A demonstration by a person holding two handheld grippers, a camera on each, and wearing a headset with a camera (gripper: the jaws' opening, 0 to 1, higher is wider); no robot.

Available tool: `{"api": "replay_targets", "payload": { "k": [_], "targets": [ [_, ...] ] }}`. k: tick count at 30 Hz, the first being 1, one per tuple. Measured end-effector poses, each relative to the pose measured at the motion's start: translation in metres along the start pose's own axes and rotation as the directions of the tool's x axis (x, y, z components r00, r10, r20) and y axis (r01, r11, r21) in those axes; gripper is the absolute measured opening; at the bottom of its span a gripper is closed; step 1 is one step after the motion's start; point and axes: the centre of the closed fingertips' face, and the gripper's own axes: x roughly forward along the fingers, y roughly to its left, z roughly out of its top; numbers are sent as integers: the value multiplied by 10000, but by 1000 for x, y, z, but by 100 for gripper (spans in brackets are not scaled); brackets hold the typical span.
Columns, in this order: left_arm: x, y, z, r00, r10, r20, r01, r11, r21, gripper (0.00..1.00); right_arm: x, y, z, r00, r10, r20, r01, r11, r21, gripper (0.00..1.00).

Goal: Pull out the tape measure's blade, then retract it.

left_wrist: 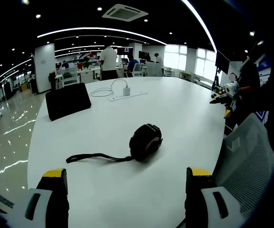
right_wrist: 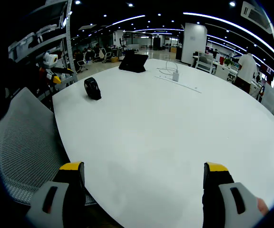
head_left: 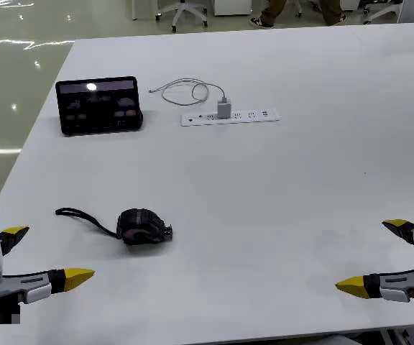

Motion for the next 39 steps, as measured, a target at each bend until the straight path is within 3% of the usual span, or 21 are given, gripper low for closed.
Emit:
{"api": "replay_targets", "payload": {
  "k": [19, 22, 26, 30, 35, 39],
  "targets": [
    [0, -2, 3, 9993, -368, -41, 369, 9991, 223, 100, 2, 3, -1, 10000, -28, -57, 27, 9999, -164, 100],
    [3, -1, 2, 9989, -419, -221, 426, 9986, 314, 100, 3, 0, 2, 10000, -36, -37, 35, 9998, -186, 100],
    [8, 2, 11, 9988, -468, -152, 472, 9986, 256, 100, 5, -2, 11, 9997, -28, 231, 36, 9993, -360, 100],
    [17, 3, 19, 9977, -630, -248, 635, 9978, 190, 100, 10, 0, 15, 9996, 230, 157, -227, 9995, -233, 100],
    [24, -1, 27, 9965, -784, -283, 792, 9965, 282, 100, 13, -3, 20, 9997, 161, 206, -152, 9991, -405, 100],
    [27, -3, 25, 9961, -833, -304, 841, 9961, 281, 100, 15, -2, 21, 9995, 207, 253, -195, 9986, -484, 100]
  ]
}}
